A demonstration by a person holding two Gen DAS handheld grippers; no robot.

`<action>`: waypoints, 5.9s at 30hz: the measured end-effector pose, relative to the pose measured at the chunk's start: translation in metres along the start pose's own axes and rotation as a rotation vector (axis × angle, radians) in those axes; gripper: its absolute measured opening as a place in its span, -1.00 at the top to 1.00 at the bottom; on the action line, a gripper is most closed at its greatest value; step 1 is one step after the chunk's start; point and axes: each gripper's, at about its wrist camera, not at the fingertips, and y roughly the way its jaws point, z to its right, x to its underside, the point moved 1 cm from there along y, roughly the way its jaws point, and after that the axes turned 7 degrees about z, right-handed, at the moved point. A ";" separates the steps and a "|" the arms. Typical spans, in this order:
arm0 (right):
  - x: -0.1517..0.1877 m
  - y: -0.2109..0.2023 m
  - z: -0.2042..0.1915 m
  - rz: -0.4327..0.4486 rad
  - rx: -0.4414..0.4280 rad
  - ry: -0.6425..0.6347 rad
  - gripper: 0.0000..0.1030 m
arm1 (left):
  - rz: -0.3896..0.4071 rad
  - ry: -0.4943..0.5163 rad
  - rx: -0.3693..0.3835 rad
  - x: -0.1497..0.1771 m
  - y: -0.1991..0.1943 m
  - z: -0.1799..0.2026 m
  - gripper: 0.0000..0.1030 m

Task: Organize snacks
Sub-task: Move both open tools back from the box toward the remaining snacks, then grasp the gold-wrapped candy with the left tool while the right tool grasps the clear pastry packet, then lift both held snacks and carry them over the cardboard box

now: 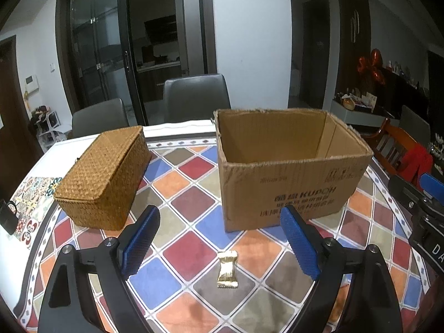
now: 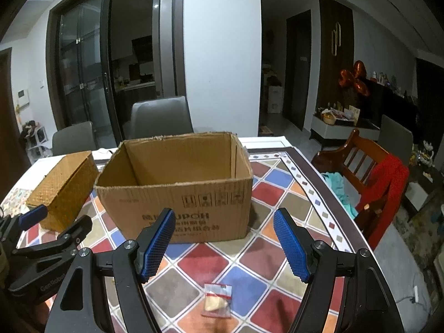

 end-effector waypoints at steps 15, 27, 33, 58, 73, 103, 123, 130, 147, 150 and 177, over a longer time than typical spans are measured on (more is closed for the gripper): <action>0.035 0.005 -0.005 -0.068 0.019 0.013 -0.44 | -0.060 0.017 0.020 0.031 0.017 -0.002 -0.73; 0.066 0.020 -0.007 -0.147 0.024 0.033 -0.44 | -0.121 0.026 0.024 0.058 0.037 -0.003 -0.67; 0.081 0.028 -0.008 -0.176 0.029 0.036 -0.44 | -0.140 0.033 0.019 0.069 0.048 -0.001 -0.55; 0.120 0.060 -0.007 -0.294 0.037 0.055 -0.31 | -0.199 0.059 0.023 0.092 0.077 0.003 -0.17; 0.131 0.070 -0.008 -0.351 0.015 0.069 0.19 | -0.237 0.065 0.033 0.100 0.086 0.008 0.31; 0.103 0.054 -0.012 -0.275 -0.003 0.050 0.31 | -0.205 0.048 0.071 0.085 0.064 0.013 0.60; 0.070 0.027 -0.018 -0.189 -0.042 0.050 0.31 | -0.142 0.028 0.060 0.060 0.030 0.007 0.60; 0.060 0.018 -0.018 -0.162 -0.045 0.044 0.31 | -0.121 0.021 0.060 0.052 0.022 0.004 0.60; 0.024 -0.002 -0.018 -0.078 -0.053 0.028 0.31 | -0.054 -0.009 0.060 0.021 -0.001 -0.002 0.60; 0.017 -0.005 -0.018 -0.061 -0.053 0.027 0.31 | -0.040 -0.008 0.059 0.015 -0.005 -0.003 0.60; -0.049 -0.009 -0.015 0.078 -0.073 0.004 0.31 | 0.072 -0.016 0.073 -0.055 -0.013 0.004 0.60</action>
